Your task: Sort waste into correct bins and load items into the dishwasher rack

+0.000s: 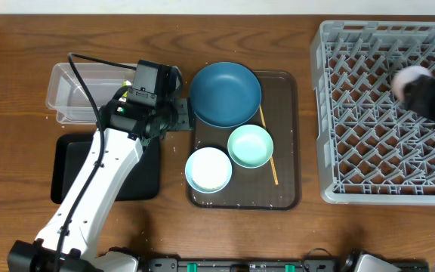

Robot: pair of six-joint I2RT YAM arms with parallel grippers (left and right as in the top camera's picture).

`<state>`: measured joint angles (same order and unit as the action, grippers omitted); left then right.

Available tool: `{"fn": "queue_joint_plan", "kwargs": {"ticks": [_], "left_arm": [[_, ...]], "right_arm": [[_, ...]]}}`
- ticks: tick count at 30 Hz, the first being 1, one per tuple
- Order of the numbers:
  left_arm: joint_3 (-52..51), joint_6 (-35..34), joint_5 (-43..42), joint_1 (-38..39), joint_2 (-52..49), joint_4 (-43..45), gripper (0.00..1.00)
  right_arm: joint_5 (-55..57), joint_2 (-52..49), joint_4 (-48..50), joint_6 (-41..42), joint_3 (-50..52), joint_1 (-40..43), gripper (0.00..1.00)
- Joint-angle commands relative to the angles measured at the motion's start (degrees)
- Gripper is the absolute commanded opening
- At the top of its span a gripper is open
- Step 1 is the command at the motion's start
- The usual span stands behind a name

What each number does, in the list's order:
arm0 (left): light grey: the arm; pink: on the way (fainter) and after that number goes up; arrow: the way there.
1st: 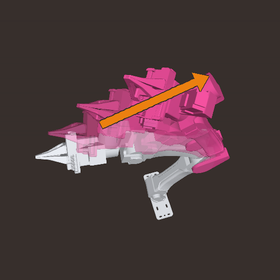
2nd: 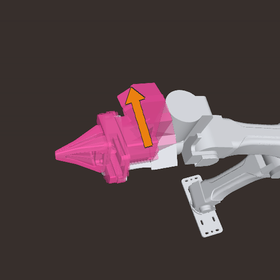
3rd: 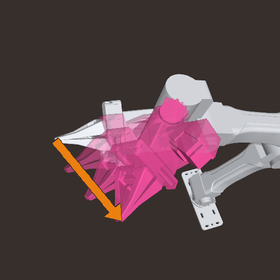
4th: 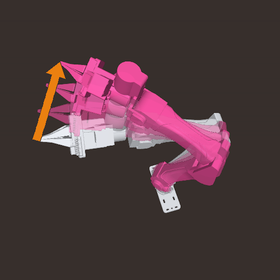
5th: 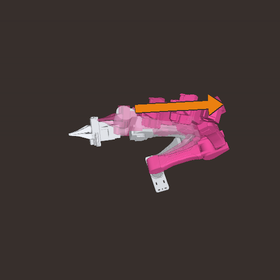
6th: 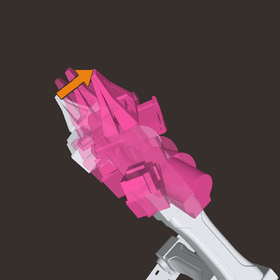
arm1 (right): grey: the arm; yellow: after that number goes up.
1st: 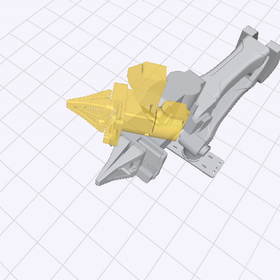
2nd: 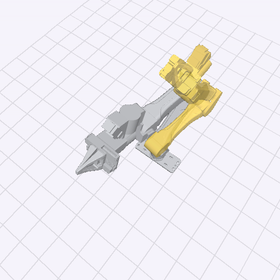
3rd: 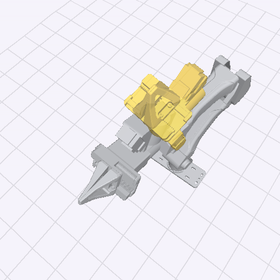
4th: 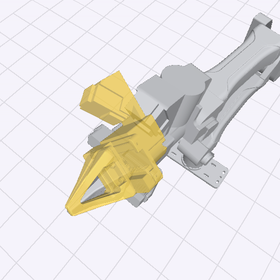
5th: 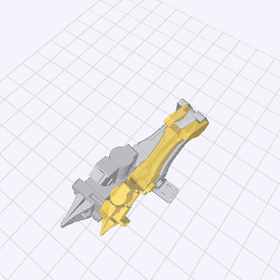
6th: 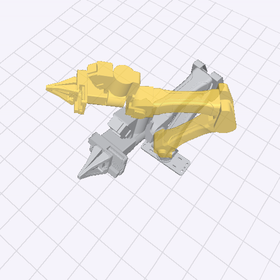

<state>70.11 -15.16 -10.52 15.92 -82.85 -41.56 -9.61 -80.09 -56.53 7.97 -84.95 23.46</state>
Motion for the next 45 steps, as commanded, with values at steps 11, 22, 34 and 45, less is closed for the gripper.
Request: {"fn": "queue_joint_plan", "kwargs": {"ticks": [11, 22, 34, 45], "left_arm": [[0.63, 0.52, 0.76, 0.02, 0.11, 0.00, 0.53], [0.61, 0.50, 0.76, 0.02, 0.11, -0.02, 0.53], [0.61, 0.52, 0.76, 0.02, 0.11, -0.02, 0.54], [0.61, 0.52, 0.76, 0.02, -0.04, -0.02, 0.54]], "right_arm": [[10.95, -20.00, -11.04, 1.20, -15.34, 13.38, 0.01], [13.03, -25.62, -13.75, 1.27, -15.32, 18.84, 0.01], [13.88, -26.80, -10.49, 1.73, -10.10, 19.43, 0.05], [13.60, -26.80, -10.49, 1.70, -8.98, 19.43, 0.52]]}}
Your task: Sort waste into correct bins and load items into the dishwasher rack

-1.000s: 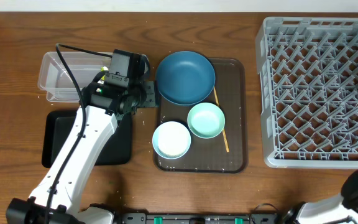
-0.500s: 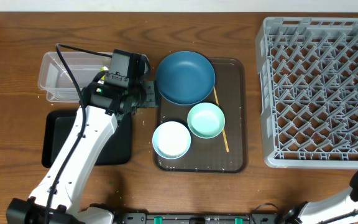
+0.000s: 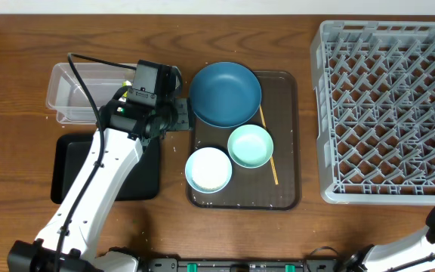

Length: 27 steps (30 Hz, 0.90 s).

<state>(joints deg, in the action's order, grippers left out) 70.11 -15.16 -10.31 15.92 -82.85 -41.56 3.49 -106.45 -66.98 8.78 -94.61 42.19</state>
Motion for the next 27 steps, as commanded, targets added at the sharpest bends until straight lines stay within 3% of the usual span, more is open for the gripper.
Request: {"fn": "queue_joint_plan", "kwargs": {"ticks": [1, 4, 7, 14, 18, 27], "left_arm": [[0.61, 0.52, 0.55, 0.02, -0.09, -0.02, 0.54], [0.57, 0.52, 0.55, 0.02, -0.39, 0.00, 0.54], [0.46, 0.52, 0.55, 0.02, -0.52, -0.02, 0.54], [0.37, 0.52, 0.55, 0.02, -0.63, 0.00, 0.54], [0.37, 0.52, 0.55, 0.02, -0.63, -0.04, 0.54], [0.35, 0.50, 0.55, 0.02, -0.63, -0.55, 0.55]], "right_arm": [[0.31, -0.44, -0.07, 0.87, 0.70, 0.70, 0.59], [-1.97, -0.46, 0.09, 0.85, 0.76, 0.70, 0.80], [-2.75, -0.46, 0.35, 0.87, 0.76, 0.68, 0.84], [-5.14, -0.44, 0.94, 0.87, 0.76, 0.57, 0.87], [-14.82, -0.44, 2.38, -0.31, 0.76, 0.42, 0.89], [-39.47, 0.81, 5.16, -12.52, 0.74, -5.18, 0.83]]}}
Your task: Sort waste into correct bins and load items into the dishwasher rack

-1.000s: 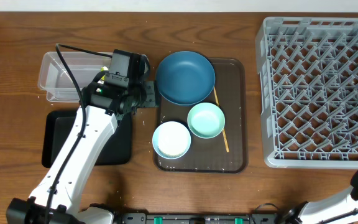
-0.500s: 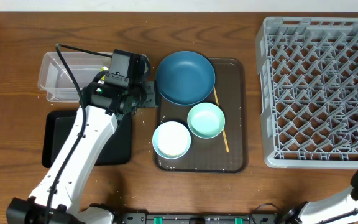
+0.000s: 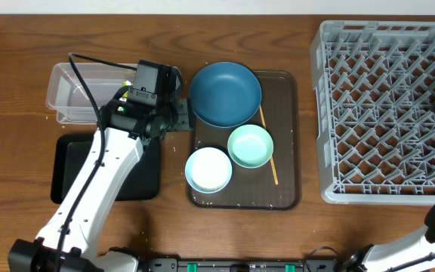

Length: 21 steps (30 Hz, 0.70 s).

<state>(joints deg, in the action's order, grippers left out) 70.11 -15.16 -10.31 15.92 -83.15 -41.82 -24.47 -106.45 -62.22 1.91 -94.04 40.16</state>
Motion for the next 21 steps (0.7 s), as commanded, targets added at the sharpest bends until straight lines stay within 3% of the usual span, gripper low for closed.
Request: {"fn": "queue_joint_plan", "kwargs": {"ticks": [1, 12, 21], "left_arm": [[0.35, 0.50, 0.55, 0.02, -0.33, -0.37, 0.55], [0.35, 0.50, 0.55, 0.02, -0.33, -1.27, 0.55], [0.35, 0.52, 0.55, 0.02, -0.33, -1.27, 0.55]], "right_arm": [[-12.20, 0.98, 0.63, -6.16, 0.17, -4.15, 0.83], [-12.83, 2.10, 4.24, -15.96, 0.17, -26.29, 0.83], [0.17, 1.97, 4.13, -16.96, 0.46, -42.97, 0.83]]}}
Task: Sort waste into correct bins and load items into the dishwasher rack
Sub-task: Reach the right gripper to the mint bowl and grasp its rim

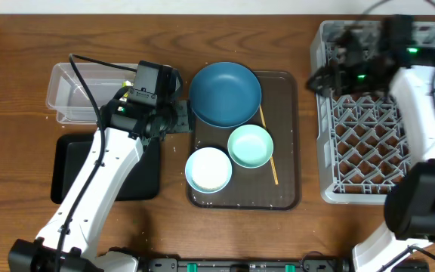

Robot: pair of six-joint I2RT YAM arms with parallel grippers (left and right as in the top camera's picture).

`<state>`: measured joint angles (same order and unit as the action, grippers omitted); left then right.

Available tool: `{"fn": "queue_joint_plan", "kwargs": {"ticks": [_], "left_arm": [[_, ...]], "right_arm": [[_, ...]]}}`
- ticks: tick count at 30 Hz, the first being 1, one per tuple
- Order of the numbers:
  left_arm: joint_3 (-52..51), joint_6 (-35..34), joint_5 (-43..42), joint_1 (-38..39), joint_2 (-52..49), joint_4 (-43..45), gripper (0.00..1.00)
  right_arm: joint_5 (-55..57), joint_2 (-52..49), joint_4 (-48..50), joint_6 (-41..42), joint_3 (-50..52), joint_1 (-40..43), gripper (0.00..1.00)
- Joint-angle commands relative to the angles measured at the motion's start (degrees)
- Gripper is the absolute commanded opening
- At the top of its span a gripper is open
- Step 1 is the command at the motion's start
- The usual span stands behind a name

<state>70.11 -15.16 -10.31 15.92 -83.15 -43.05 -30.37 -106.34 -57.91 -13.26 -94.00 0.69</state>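
Note:
A brown serving tray (285,189) holds a big blue plate (225,93), a teal bowl (250,145), a pale blue-white bowl (208,168) and a thin wooden chopstick (269,151). The grey dishwasher rack (368,143) stands to the right. My right gripper (318,77) hangs blurred over the rack's upper left corner, pointing toward the tray; its jaws cannot be made out and nothing shows in them. My left gripper (180,115) sits at the tray's left edge beside the plate, its jaws hidden under the wrist.
A clear plastic container (70,94) lies at the far left, with a flat black bin (74,177) below it, partly under my left arm. My right arm crosses the right half of the rack.
My right arm has come back into view and now reaches over the rack's upper left corner. The pinkish cup seen at the rack's right edge no longer shows. The left arm is unchanged.
First my right gripper carried a pinkish cup over the rack's upper right. Then the cup sat at the rack's right edge, a little lower at the last earlier moment, with the arm mostly out of view. Now the right gripper is at the rack's left. The tray's dishes never moved.

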Motion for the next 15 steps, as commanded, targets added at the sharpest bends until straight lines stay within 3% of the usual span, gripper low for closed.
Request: {"fn": "queue_joint_plan", "kwargs": {"ticks": [1, 8, 10, 15], "left_arm": [[0.35, 0.50, 0.55, 0.02, -0.33, -0.04, 0.55], [0.35, 0.52, 0.55, 0.02, -0.33, -0.04, 0.55], [0.35, 0.52, 0.55, 0.02, -0.33, -0.04, 0.55], [0.24, 0.52, 0.55, 0.02, -0.33, -0.02, 0.55]], "right_arm": [[6.91, 1.79, -0.15, -1.79, 0.68, -5.16, 0.81], [9.57, 1.42, 1.20, -1.57, 5.64, -13.97, 0.73], [9.60, 1.42, 2.36, -0.94, 8.72, -15.76, 0.66], [9.53, 1.42, 5.84, 1.77, 15.19, -18.05, 0.65]]}}
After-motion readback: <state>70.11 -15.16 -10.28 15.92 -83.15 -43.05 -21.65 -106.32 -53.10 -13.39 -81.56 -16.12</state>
